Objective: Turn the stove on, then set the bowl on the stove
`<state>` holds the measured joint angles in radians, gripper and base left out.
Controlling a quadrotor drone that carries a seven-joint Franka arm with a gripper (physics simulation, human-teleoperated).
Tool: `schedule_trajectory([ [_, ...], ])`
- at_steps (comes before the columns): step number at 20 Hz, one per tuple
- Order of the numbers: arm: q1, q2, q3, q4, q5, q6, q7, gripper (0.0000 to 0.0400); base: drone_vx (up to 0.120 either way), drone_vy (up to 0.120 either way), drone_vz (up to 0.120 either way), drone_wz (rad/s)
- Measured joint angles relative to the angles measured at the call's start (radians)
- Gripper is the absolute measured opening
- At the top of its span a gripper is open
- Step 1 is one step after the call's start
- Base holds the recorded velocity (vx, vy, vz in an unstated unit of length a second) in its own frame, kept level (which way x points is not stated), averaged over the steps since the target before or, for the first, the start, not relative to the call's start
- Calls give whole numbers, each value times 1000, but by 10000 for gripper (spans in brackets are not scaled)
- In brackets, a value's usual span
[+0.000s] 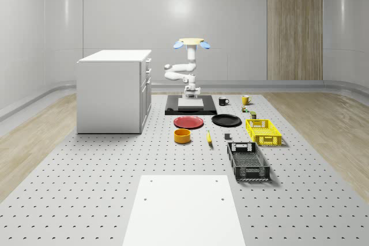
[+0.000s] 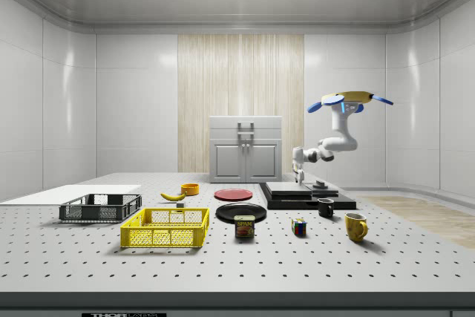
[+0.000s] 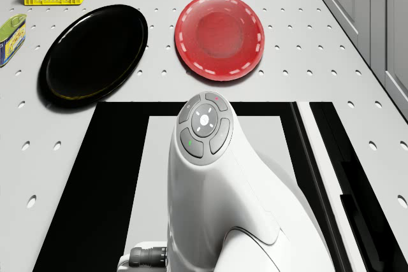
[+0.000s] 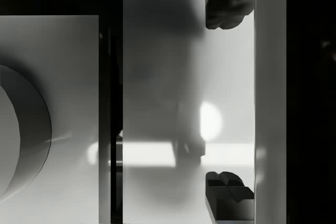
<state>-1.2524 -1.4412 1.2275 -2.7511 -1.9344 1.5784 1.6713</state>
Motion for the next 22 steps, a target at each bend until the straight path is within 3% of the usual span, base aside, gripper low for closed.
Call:
schedule_trajectory([
  [22, -8, -22, 2, 2, 10, 21, 6, 400, 120, 0, 0, 0],
])
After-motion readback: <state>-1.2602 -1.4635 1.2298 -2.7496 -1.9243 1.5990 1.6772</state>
